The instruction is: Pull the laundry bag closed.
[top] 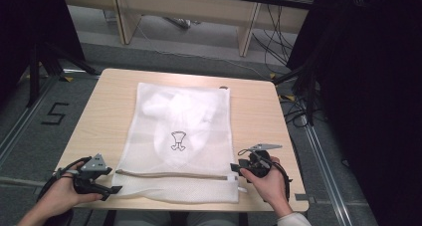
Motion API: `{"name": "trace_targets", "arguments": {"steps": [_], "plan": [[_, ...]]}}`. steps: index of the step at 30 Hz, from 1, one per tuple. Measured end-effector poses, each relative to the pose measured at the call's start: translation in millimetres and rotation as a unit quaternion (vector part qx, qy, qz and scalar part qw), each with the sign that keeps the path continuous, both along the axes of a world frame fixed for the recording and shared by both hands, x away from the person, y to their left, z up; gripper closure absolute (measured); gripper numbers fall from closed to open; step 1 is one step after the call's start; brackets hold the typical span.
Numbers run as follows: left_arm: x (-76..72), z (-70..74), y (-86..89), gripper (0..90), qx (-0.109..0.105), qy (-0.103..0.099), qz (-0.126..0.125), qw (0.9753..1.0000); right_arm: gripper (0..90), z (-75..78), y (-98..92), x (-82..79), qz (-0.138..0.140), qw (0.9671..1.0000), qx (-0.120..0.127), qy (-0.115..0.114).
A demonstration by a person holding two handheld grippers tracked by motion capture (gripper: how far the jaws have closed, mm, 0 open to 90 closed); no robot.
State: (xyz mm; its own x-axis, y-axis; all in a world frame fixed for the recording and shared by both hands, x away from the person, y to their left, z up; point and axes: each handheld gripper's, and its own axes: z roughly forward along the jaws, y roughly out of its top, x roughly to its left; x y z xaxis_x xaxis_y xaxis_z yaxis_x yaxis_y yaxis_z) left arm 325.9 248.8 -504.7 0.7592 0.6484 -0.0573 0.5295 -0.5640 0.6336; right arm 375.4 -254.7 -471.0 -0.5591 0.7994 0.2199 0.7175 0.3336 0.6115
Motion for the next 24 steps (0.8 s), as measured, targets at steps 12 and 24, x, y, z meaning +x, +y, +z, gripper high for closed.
{"name": "trace_targets", "arguments": {"steps": [12, 24], "plan": [[0.5, -0.7, 0.8, 23.4, -0.003, 0.006, -0.009, 0.9999, 61.2, 6.0, 46.4, -4.1, 0.106, 0.991, -0.008, -0.082], [1.5, -1.3, 1.1, 23.3, -0.002, 0.007, -0.009, 0.9999, 60.8, 7.8, 83.6, -3.9, 0.147, 0.9847, 0.004, -0.093]]}}
